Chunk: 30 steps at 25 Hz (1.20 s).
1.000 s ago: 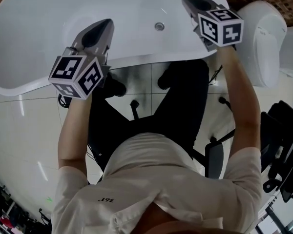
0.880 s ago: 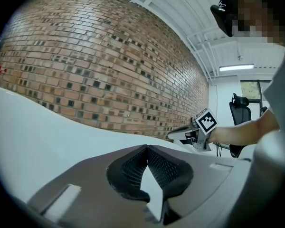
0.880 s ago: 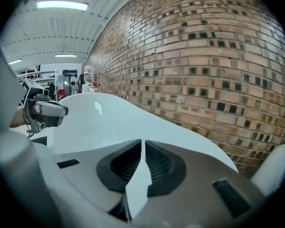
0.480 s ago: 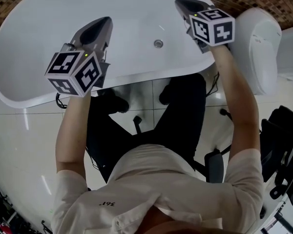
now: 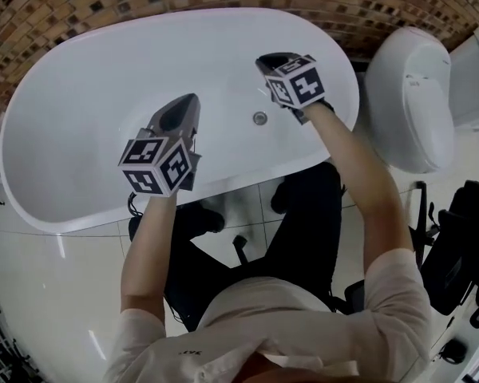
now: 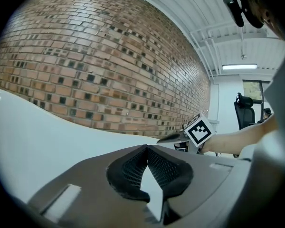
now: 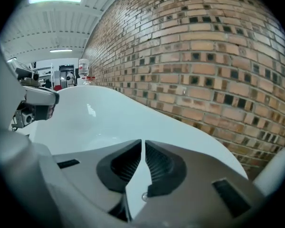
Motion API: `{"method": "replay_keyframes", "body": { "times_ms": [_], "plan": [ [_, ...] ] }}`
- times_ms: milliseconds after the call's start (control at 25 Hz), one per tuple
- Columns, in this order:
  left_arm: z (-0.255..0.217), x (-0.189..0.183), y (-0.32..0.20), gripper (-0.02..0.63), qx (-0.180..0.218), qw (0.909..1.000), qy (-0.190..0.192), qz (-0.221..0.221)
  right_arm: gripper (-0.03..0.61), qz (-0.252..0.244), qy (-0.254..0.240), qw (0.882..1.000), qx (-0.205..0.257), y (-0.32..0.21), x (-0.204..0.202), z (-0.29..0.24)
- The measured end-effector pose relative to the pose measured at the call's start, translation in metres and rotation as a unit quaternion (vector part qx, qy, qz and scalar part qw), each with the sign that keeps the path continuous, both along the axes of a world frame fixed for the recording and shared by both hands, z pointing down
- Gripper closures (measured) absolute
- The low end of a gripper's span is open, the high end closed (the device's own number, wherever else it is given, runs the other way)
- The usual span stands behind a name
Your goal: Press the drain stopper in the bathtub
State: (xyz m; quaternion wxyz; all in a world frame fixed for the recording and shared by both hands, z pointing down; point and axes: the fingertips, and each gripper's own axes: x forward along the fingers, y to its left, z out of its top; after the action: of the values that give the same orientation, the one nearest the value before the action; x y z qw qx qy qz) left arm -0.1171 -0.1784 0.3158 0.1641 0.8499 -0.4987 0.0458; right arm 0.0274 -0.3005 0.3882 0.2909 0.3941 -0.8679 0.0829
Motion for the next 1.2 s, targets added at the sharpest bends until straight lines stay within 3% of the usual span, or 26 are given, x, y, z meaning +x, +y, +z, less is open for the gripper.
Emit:
{"method": "replay_keyframes", "body": {
  "times_ms": [600,920,1200],
  "plan": [
    [0.102,0.052,-0.063,0.609,-0.088,0.9956,-0.005,0.031,0.552,0.015,0.022,0.996,-0.091,-0.063,0.003,0.132],
    [0.134,0.057,-0.078,0.609,-0.116,0.9929,-0.005,0.025,0.575,0.021,0.031,0.993,-0.109,-0.076,-0.002,0.187],
    [0.183,0.074,-0.070,0.609,-0.163,0.9861,-0.003,0.032,0.577,0.011,0.069,0.987,-0.147,-0.066,0.013,0.282]
  ]
}}
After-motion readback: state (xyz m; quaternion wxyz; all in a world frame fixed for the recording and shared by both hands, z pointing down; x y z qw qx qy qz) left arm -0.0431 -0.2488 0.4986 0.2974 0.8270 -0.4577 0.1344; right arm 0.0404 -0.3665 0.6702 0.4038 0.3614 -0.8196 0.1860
